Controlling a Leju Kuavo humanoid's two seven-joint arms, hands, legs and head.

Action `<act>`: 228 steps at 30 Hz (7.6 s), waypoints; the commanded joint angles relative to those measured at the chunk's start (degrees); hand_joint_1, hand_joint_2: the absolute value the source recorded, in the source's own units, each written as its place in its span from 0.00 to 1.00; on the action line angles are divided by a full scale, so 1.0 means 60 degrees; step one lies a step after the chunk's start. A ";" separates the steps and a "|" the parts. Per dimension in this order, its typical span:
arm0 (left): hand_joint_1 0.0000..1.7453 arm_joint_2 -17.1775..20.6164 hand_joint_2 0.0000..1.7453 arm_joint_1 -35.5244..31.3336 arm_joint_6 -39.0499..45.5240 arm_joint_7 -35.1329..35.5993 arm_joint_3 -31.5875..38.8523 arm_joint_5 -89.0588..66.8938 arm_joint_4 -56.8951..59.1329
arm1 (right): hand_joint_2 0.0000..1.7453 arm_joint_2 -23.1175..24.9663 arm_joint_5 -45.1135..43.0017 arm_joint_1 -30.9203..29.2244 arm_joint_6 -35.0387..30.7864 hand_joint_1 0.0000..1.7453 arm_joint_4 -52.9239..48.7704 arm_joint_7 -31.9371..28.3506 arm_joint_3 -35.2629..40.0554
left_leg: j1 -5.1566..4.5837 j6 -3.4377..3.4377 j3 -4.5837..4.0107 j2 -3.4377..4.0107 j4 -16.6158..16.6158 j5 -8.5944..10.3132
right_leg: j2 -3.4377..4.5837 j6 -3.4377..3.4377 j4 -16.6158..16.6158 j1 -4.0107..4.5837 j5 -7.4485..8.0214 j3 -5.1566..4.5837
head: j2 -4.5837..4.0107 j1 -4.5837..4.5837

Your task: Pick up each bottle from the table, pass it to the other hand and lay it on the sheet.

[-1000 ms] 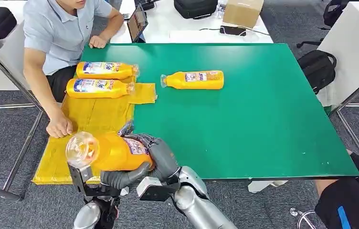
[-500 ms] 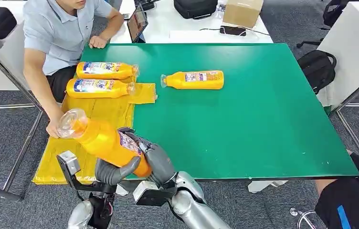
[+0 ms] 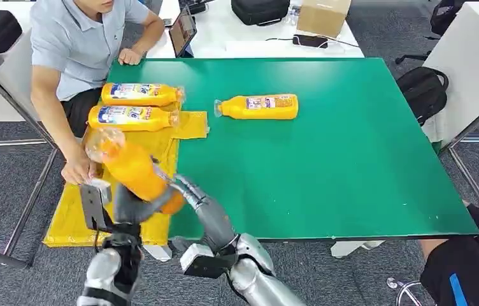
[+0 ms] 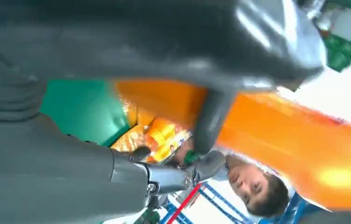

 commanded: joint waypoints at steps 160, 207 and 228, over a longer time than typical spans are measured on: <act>0.00 -0.0199 1.00 0.0552 -0.1927 -0.1458 0.1823 -0.0379 -0.1320 | 1.00 -0.2214 0.6290 -0.2287 0.1203 1.00 0.4908 0.5071 -0.4676 | 0.0000 0.0004 0.0121 0.0000 -0.0025 0.0026 | -0.0033 -0.0044 -0.0027 0.0009 0.0033 0.0099 | 0.0000 -0.0004; 0.00 -0.0467 1.00 0.1944 -0.3373 -0.0963 -0.0669 -0.1152 -0.1016 | 1.00 -0.0762 -0.1076 0.0980 0.0313 1.00 -0.3799 -0.0325 -0.3409 | -0.0007 0.0015 -0.0026 0.0011 0.0004 0.0012 | 0.0000 -0.0038 0.0011 0.0002 0.0015 -0.0024 | 0.0000 -0.0007; 0.00 -0.0292 1.00 0.1442 -0.4042 -0.1618 -0.1196 0.1424 -0.2029 | 1.00 -0.0182 -0.1197 0.0660 0.0130 1.00 -0.0504 -0.0325 0.0546 | 0.0004 0.0017 0.0017 0.0017 -0.0020 0.0014 | -0.0006 -0.0051 -0.0016 0.0014 0.0017 0.0021 | 0.0000 -0.0004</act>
